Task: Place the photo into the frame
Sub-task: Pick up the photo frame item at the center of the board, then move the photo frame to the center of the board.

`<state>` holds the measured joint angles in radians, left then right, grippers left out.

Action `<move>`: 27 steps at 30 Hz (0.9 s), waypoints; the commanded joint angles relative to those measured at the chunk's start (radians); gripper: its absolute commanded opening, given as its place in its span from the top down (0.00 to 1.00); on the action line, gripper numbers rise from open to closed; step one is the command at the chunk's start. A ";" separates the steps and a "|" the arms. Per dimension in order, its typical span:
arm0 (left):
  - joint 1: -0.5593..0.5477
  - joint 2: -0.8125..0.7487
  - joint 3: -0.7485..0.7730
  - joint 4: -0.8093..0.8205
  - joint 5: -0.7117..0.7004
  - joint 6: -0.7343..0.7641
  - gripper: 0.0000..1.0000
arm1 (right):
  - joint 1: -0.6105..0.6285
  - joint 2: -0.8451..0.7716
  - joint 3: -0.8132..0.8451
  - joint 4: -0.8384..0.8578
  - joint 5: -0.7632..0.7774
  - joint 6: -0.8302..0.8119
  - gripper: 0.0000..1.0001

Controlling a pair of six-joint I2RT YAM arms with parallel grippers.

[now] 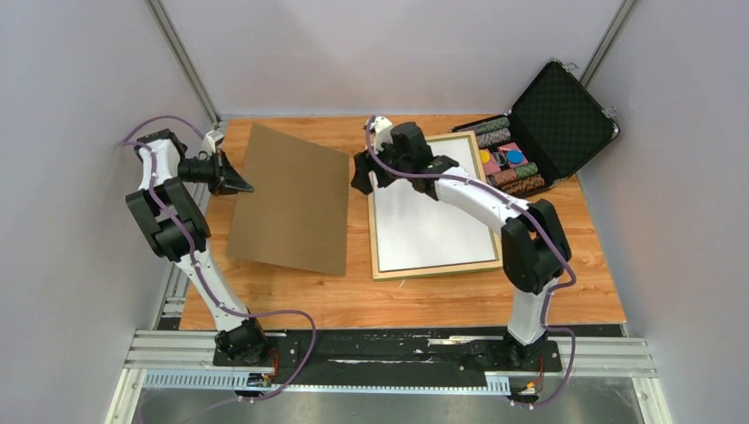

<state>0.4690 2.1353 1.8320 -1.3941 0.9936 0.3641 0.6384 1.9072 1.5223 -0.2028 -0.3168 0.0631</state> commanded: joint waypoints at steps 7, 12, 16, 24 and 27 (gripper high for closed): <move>0.083 -0.074 0.105 -0.027 -0.100 0.081 1.00 | -0.194 -0.200 -0.154 0.013 0.152 -0.112 0.23; 0.088 -0.076 0.116 -0.041 -0.118 0.097 1.00 | -0.292 -0.245 -0.229 0.013 0.248 -0.166 0.24; 0.092 -0.077 0.126 -0.046 -0.128 0.107 1.00 | -0.415 -0.255 -0.263 -0.002 0.247 -0.174 0.26; 0.095 -0.072 0.138 -0.058 -0.130 0.117 1.00 | -0.555 -0.265 -0.325 -0.008 0.241 -0.243 0.29; 0.095 -0.069 0.139 -0.057 -0.131 0.116 1.00 | -0.586 -0.249 -0.330 -0.009 0.231 -0.247 0.32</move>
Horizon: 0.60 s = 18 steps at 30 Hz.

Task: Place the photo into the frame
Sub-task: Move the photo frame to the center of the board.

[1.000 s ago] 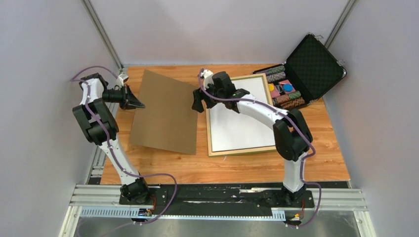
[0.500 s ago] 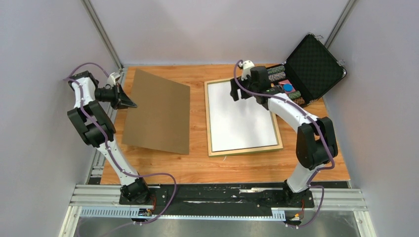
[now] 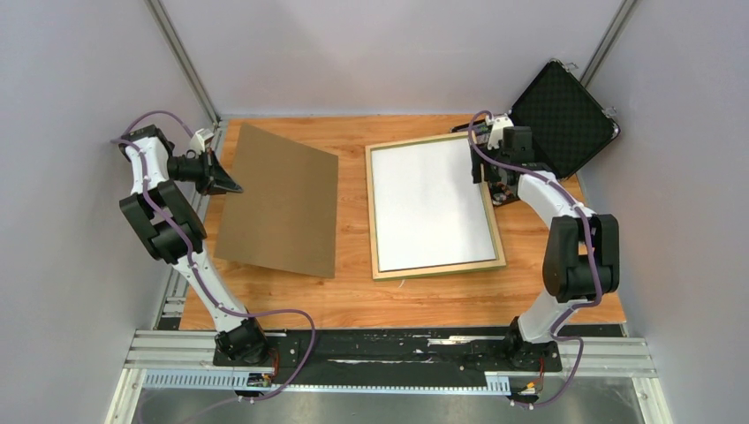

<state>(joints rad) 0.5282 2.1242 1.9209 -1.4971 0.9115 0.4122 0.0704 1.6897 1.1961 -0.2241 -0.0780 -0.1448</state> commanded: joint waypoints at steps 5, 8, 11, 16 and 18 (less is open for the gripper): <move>0.037 -0.058 0.049 0.049 -0.051 0.068 1.00 | -0.058 -0.007 -0.006 0.009 -0.034 -0.036 0.43; 0.036 -0.059 0.048 0.050 -0.054 0.068 1.00 | -0.060 0.006 -0.002 0.009 -0.052 -0.032 0.50; 0.036 -0.059 0.048 0.052 -0.056 0.068 1.00 | -0.096 0.022 0.004 0.006 -0.074 -0.020 0.52; 0.037 -0.057 0.045 0.053 -0.057 0.069 1.00 | -0.098 0.046 0.009 -0.005 -0.102 -0.004 0.49; 0.036 -0.055 0.044 0.054 -0.056 0.068 1.00 | -0.098 0.058 0.012 -0.009 -0.109 0.003 0.49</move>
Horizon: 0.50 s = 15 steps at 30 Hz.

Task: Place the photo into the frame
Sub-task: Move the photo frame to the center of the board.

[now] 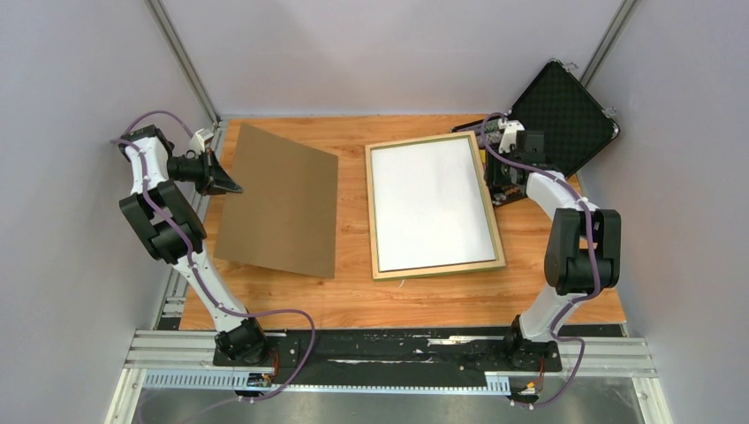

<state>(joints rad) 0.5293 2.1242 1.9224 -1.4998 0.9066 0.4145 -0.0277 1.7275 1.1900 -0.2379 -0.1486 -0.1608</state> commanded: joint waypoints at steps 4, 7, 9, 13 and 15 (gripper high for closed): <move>0.035 -0.055 0.040 0.057 -0.049 0.067 1.00 | 0.000 0.041 0.024 -0.004 -0.063 0.033 0.49; 0.035 -0.053 0.040 0.057 -0.049 0.067 1.00 | 0.000 0.049 0.027 -0.010 -0.073 0.041 0.49; 0.036 -0.053 0.041 0.057 -0.048 0.067 1.00 | 0.000 0.054 0.031 -0.012 -0.071 0.041 0.49; 0.035 -0.052 0.041 0.057 -0.048 0.067 1.00 | 0.000 0.065 0.037 -0.017 -0.075 0.043 0.52; 0.035 -0.051 0.040 0.057 -0.048 0.068 1.00 | 0.000 0.070 0.039 -0.019 -0.083 0.045 0.55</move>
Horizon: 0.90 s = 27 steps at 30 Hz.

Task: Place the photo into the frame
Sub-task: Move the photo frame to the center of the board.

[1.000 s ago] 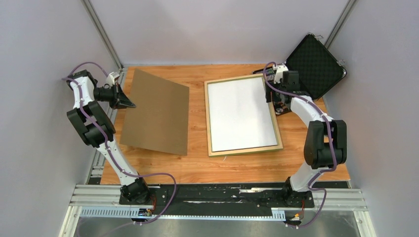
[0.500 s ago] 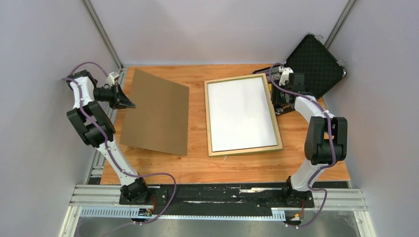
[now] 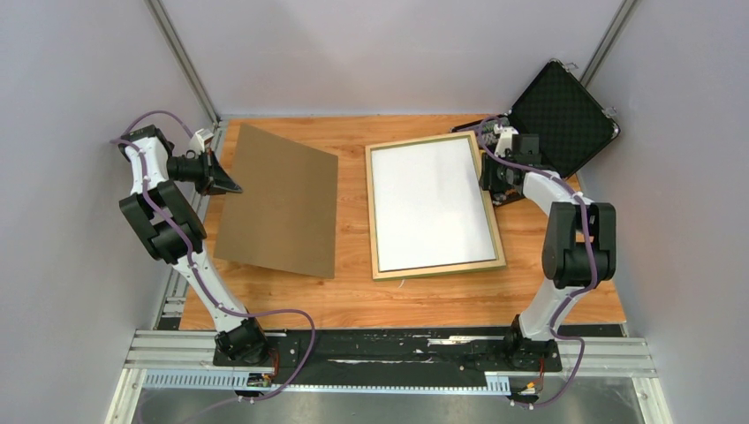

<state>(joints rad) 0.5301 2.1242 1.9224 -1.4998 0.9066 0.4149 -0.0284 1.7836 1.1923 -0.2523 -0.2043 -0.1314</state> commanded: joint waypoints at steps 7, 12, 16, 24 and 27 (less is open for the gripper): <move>0.035 -0.053 0.032 0.055 -0.044 0.071 1.00 | 0.000 0.030 0.048 -0.017 -0.056 0.042 0.70; 0.034 -0.053 0.031 0.057 -0.043 0.071 1.00 | 0.001 0.029 0.061 -0.029 -0.083 0.064 0.83; 0.034 -0.053 0.031 0.056 -0.042 0.070 1.00 | 0.001 0.024 0.077 -0.036 -0.096 0.080 0.89; 0.034 -0.051 0.034 0.055 -0.044 0.070 1.00 | 0.002 0.018 0.107 -0.059 -0.138 0.148 0.98; 0.034 -0.051 0.035 0.054 -0.043 0.070 1.00 | 0.012 0.016 0.107 -0.062 -0.146 0.191 1.00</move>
<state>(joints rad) 0.5301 2.1242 1.9224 -1.4998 0.9066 0.4160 -0.0284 1.8133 1.2510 -0.3244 -0.2813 -0.0280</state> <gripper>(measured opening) 0.017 0.180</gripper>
